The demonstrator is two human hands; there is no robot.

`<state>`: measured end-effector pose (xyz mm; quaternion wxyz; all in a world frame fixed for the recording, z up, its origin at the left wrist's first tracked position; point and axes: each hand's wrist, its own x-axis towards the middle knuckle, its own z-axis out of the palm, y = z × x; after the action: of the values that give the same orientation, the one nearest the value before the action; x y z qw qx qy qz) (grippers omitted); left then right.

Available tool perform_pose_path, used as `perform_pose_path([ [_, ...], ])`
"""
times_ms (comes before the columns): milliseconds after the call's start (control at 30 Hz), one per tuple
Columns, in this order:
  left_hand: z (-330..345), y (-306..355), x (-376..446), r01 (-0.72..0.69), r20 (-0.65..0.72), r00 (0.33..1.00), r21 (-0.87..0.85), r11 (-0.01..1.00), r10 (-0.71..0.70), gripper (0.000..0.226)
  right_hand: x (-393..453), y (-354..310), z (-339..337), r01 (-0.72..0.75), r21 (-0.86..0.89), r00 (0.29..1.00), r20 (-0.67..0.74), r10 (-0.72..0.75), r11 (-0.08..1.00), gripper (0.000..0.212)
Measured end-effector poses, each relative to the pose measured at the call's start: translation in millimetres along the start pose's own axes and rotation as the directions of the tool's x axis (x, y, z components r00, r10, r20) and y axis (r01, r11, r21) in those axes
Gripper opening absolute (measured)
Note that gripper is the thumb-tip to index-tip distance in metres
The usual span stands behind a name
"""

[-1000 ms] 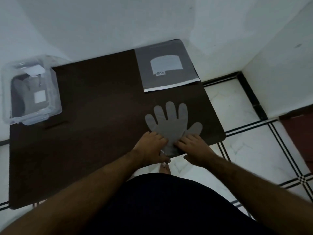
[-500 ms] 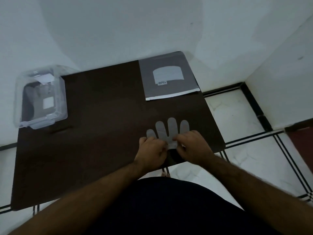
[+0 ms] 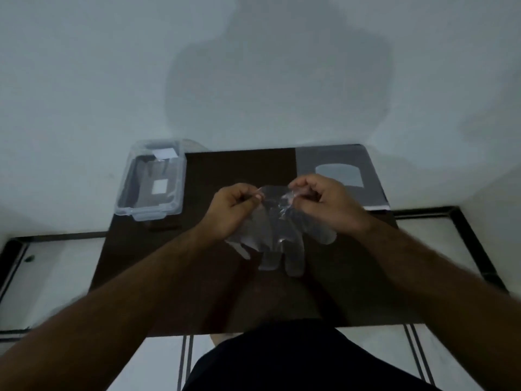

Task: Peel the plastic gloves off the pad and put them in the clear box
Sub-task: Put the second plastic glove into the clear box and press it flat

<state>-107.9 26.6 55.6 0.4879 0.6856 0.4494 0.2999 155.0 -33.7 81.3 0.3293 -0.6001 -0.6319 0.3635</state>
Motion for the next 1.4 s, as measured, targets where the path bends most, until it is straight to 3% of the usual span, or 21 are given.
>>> perform_pose_path([
  [233,-116.8,-6.6,17.3,0.034,-0.119,0.992,0.005,0.999,-0.033,0.017,98.5,-57.4,43.9,0.038,-0.114,0.992,0.127,-0.023,0.993,0.016],
  [367,-177.6,-14.8,25.9,0.054,-0.186,0.982,0.125,0.991,-0.03,0.014,151.8,-87.3,79.9,0.064,-0.142,0.987,0.154,-0.042,0.988,0.009],
  [567,-268.9,-50.1,64.8,0.111,-0.27,0.962,0.258,0.96,-0.039,0.01,239.4,-133.9,135.2,0.095,-0.254,0.991,0.118,-0.066,0.963,0.011],
  [767,-336.4,-67.4,127.3,0.121,-0.391,0.92,0.247,0.961,-0.015,0.008,332.2,-181.4,169.8,0.208,-0.391,0.975,0.009,-0.222,0.897,0.011],
  [1100,-403.6,-85.6,163.0,-0.105,-0.485,0.844,0.273,0.956,0.231,0.016,369.2,-219.4,193.8,0.406,-0.394,0.874,-0.096,-0.476,0.825,0.013],
  [1300,-415.7,-118.6,129.3,-0.24,-0.36,0.811,0.516,0.823,0.462,0.019,346.8,-198.1,220.9,0.558,-0.441,0.789,0.017,-0.615,0.703,0.012],
  [1400,-414.3,-147.0,118.1,-0.215,-0.308,0.826,0.602,0.769,0.472,0.024,342.6,-179.8,234.2,0.601,-0.489,0.772,0.153,-0.617,0.631,0.013],
])
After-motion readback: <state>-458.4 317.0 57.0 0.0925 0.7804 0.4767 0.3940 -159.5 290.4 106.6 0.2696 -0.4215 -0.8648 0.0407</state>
